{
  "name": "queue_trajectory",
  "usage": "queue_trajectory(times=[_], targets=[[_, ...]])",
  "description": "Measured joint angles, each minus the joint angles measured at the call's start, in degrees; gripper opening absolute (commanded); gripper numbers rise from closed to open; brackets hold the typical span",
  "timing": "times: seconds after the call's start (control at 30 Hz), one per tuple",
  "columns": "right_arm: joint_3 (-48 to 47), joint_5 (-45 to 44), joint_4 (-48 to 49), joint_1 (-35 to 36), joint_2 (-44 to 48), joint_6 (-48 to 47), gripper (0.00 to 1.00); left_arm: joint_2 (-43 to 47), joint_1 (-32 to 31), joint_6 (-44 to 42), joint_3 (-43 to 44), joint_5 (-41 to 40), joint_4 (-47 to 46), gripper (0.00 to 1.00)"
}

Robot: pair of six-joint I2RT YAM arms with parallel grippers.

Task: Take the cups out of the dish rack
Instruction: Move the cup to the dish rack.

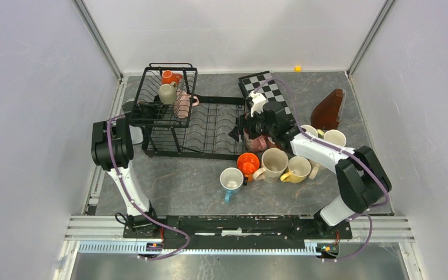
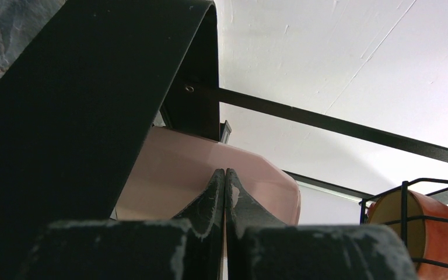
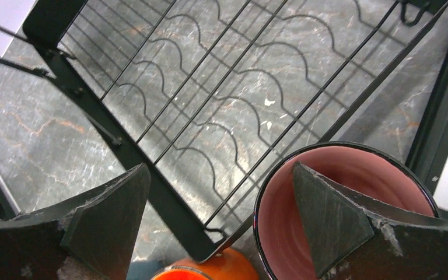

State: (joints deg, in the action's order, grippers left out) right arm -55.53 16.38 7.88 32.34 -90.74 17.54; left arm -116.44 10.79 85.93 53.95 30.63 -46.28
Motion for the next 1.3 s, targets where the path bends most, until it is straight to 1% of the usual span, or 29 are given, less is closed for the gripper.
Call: queue_trajectory(times=[0.23,0.5,0.9,1.3], targets=[[5.62,1.09,1.44,1.42,5.66,1.53,0.98,0.02,0.0,-1.05,0.11,0.9,0.48,0.02],[5.84,1.68,2.82,1.68,9.51,1.97,0.98,0.0,0.0,-1.46,0.15,2.97,0.48,0.02],[3.76,1.86,2.73,1.75,9.27,1.49,0.98,0.0,-0.04,-1.46,0.09,6.27,0.22,0.02],[1.75,1.86,1.97,1.75,6.38,0.44,0.98,0.0,-0.04,-2.25,0.0,8.83,0.37,0.02]])
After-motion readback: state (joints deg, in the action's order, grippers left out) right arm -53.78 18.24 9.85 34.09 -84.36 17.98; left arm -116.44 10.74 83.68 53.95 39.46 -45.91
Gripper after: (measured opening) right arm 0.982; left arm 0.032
